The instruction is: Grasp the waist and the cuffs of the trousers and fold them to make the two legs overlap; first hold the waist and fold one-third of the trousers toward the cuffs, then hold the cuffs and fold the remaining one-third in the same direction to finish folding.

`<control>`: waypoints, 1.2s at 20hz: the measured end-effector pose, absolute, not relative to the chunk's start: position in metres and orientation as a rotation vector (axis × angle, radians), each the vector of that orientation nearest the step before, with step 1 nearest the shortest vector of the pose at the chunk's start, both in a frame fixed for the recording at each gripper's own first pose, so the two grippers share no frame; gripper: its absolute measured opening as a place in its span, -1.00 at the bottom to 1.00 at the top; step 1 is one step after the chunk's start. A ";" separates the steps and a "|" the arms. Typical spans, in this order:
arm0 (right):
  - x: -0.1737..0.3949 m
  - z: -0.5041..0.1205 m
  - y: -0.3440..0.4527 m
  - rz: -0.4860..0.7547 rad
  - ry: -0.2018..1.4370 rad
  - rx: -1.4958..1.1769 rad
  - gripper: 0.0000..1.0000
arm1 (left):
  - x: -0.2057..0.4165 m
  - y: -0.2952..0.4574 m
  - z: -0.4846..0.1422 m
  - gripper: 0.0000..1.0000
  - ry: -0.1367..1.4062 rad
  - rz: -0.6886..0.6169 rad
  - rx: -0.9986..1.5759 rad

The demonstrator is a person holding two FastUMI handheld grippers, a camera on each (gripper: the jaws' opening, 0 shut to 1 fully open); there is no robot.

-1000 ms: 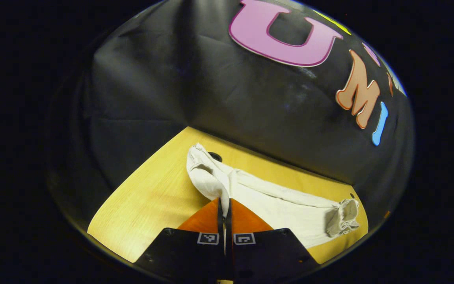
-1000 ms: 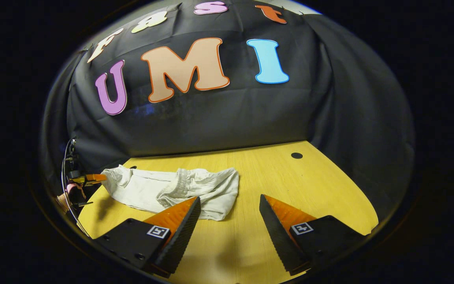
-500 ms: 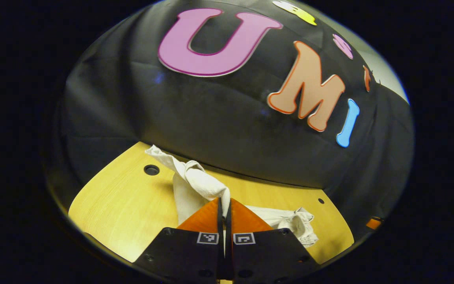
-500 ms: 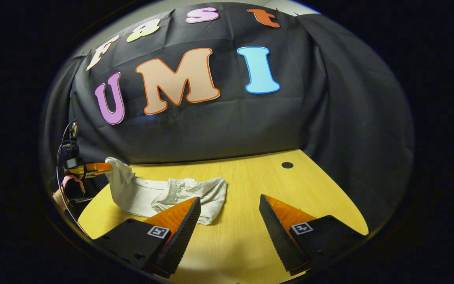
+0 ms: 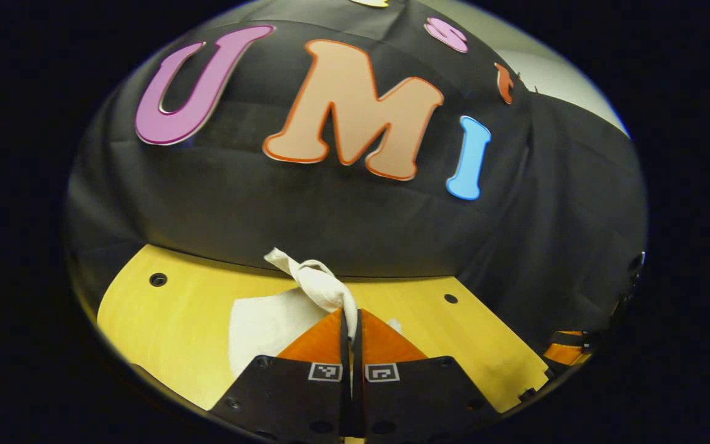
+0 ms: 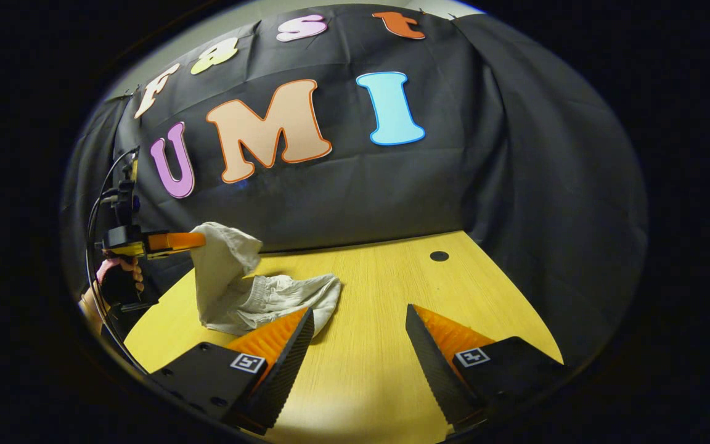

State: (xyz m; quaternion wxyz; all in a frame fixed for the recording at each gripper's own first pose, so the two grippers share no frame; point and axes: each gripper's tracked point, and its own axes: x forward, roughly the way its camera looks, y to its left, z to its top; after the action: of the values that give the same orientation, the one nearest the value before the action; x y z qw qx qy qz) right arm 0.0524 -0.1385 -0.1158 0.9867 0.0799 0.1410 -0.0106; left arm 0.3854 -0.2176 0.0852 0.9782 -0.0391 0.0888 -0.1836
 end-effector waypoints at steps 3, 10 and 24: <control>0.053 -0.112 -0.140 -0.005 0.279 0.162 0.92 | 0.383 -0.261 0.058 -1.00 0.216 -0.391 -0.022; 0.050 -0.118 -0.131 0.036 0.299 0.177 0.92 | 0.368 -0.319 -0.019 -0.89 0.310 -0.424 0.105; 0.053 -0.104 -0.095 0.060 0.264 0.205 0.92 | 0.329 -0.263 0.000 0.90 0.295 -0.353 0.059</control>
State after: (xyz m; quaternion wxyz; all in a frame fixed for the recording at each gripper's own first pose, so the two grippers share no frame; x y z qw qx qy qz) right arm 0.0532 -0.0947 -0.1043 0.9856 0.1019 0.1316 0.0299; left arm 0.3287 -0.2626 0.0004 0.9733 0.0291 0.1463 -0.1747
